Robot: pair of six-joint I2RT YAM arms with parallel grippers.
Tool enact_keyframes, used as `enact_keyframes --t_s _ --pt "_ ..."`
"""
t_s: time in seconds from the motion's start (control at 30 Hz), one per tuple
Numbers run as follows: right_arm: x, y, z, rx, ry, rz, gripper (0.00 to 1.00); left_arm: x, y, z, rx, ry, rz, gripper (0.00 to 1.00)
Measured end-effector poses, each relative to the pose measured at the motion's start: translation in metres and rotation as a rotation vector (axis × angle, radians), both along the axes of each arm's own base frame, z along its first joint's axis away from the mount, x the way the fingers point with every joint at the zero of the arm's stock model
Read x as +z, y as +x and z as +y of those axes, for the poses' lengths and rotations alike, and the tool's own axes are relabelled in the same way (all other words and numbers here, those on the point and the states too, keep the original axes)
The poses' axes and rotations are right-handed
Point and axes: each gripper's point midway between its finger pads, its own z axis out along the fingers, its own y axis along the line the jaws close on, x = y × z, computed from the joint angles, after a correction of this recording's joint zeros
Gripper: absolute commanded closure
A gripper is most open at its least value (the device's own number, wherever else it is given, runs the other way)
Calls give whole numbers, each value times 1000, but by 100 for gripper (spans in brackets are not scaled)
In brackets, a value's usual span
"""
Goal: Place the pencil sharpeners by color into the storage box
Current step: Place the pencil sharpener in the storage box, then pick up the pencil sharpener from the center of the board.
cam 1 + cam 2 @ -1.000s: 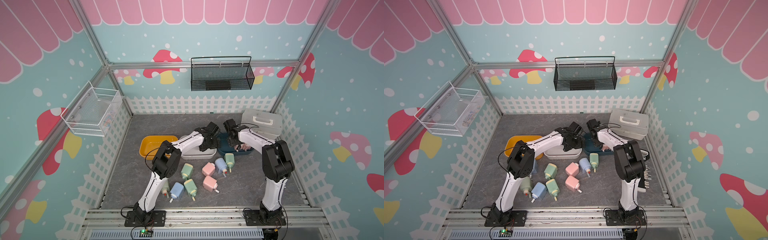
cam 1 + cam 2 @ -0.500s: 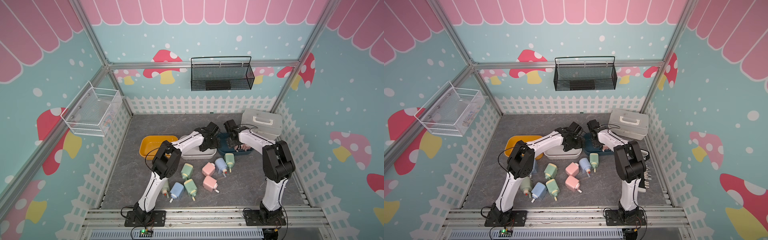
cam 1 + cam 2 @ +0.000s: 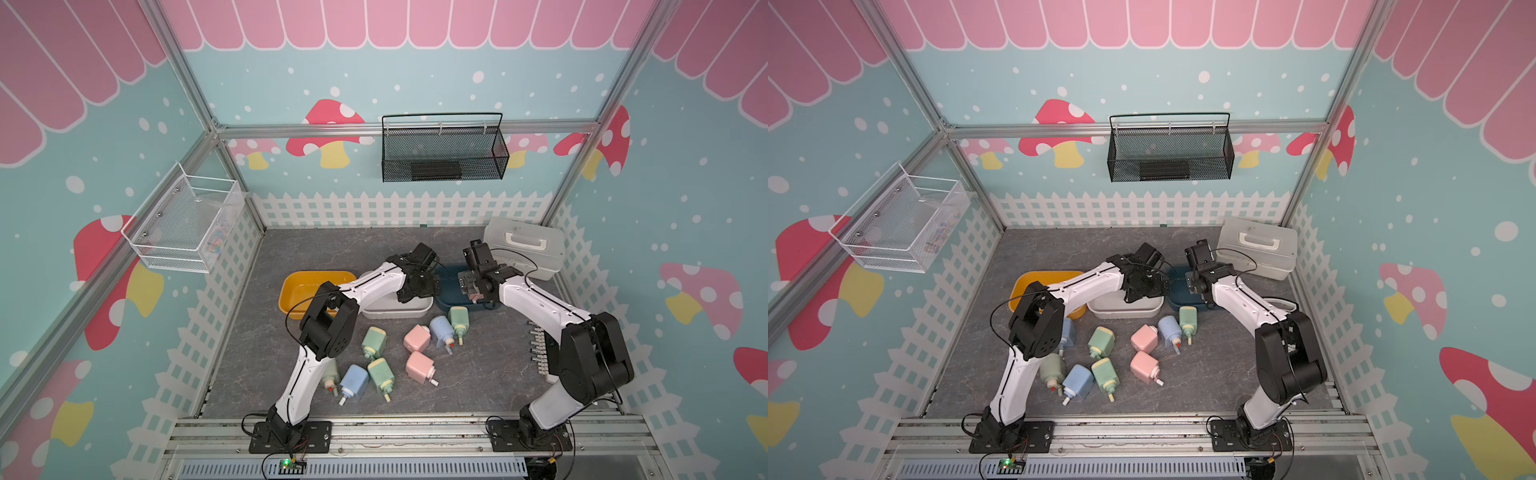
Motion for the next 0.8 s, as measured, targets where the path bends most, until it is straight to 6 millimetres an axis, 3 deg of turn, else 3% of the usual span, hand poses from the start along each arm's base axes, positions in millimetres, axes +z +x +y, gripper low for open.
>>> enact_keyframes --t_s 0.3,0.53,0.8 --pt "32 -19 10 58 142 -132 1 52 -26 31 -4 2 -82 1" --pt "33 -43 39 227 311 -171 1 50 -52 56 -48 63 -90 1" --pt "58 -89 86 519 543 -212 1 48 -61 68 -65 96 -101 1"
